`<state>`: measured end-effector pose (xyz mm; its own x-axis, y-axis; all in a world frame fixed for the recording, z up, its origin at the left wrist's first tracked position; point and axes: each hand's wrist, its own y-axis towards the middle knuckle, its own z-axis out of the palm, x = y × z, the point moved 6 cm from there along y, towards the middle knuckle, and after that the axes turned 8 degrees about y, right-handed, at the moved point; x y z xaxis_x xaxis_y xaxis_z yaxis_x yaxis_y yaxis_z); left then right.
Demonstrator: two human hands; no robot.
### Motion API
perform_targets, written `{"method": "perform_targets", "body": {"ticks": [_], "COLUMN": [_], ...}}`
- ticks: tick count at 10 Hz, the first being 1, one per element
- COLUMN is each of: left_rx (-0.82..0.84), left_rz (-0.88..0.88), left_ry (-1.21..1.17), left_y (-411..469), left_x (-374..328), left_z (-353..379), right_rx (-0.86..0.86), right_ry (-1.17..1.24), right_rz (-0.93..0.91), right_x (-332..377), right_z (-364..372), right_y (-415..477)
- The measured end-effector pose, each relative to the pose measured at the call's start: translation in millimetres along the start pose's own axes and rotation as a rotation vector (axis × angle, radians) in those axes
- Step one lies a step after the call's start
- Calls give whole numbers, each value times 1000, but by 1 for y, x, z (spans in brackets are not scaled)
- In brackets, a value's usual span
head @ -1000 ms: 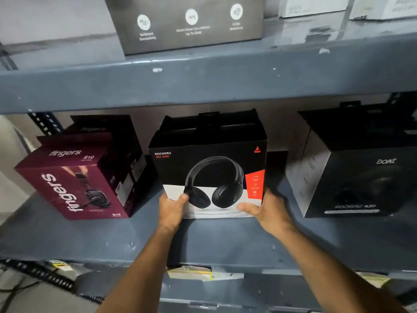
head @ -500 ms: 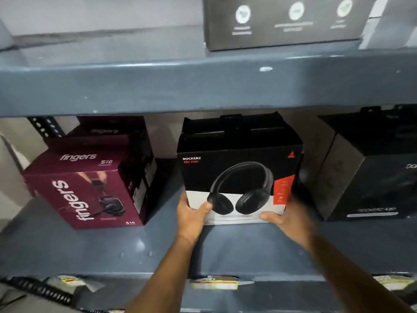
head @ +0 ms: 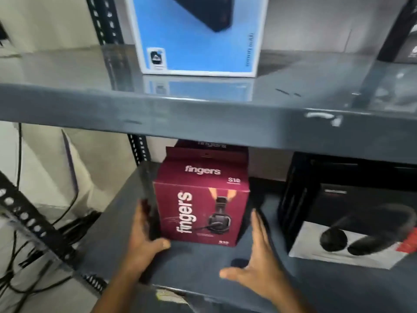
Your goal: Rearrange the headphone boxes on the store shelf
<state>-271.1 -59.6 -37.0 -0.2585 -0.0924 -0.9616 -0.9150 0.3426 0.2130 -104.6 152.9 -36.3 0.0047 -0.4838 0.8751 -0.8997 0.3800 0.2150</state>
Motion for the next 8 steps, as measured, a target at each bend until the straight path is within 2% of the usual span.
{"method": "perform_targets", "body": {"ticks": [1, 2, 5, 7, 8], "left_rx": [307, 505, 526, 499, 427], "left_rz": [-95, -170, -130, -123, -73], "left_ry": [21, 135, 165, 176, 166], "left_y": [38, 54, 62, 61, 52], "left_x": [9, 13, 32, 35, 22], "left_z": [6, 20, 23, 23, 22], "right_rx": [12, 65, -29, -9, -6], "right_ry": [-84, -23, 82, 134, 163], "right_rz": [69, 64, 172, 139, 98], "right_x": [-1, -11, -53, -41, -32], "right_z": [10, 20, 23, 22, 24], "right_y": [41, 58, 59, 61, 55]}}
